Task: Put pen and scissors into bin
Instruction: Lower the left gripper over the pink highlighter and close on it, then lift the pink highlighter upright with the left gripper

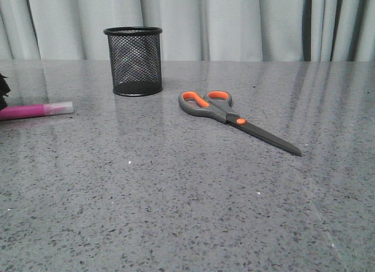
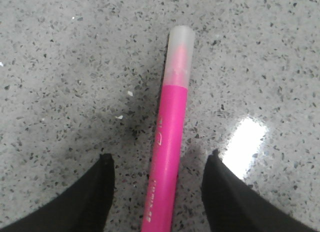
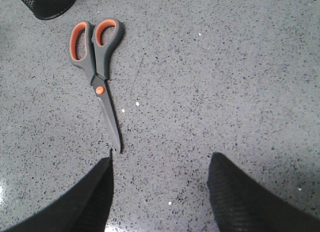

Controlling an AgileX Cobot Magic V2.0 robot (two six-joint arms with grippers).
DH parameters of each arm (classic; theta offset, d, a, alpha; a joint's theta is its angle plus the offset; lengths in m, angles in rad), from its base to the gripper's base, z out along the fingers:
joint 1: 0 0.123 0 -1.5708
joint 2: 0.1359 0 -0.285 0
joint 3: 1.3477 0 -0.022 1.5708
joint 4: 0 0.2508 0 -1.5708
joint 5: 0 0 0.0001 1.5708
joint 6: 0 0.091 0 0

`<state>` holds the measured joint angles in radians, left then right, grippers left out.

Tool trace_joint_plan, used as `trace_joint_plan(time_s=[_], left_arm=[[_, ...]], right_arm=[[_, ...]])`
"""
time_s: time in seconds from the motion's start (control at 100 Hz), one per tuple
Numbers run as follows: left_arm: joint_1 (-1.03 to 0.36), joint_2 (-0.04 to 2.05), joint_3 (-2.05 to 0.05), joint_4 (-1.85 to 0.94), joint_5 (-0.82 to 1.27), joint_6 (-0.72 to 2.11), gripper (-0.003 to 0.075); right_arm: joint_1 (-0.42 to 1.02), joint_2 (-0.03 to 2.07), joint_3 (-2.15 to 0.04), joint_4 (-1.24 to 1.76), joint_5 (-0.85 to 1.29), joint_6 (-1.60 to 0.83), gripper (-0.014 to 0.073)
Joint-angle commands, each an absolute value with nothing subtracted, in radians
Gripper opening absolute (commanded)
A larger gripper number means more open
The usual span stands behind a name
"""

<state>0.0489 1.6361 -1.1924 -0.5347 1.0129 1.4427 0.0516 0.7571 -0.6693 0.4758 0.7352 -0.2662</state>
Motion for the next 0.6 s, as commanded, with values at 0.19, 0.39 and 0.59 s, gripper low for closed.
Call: trace_joint_plan(time_s=[0.19,0.39,0.59], left_arm=[[0.024,1.631,-1.222,-0.575,0.994,1.441,0.0258],[0.004,1.635,-1.222,-0.513,1.006,1.441,0.0140],[0.000,1.635,-1.222,-0.508,1.012,1.437,-0.0020]], right_arm=[[0.050,0.760,-0.704,0.490,0.693,-0.276,0.0372],[0.050,0.760,-0.704,0.490,0.693,-0.276,0.0372],[0.050,0.760,-0.704,0.490,0.693,-0.276,0.0372]])
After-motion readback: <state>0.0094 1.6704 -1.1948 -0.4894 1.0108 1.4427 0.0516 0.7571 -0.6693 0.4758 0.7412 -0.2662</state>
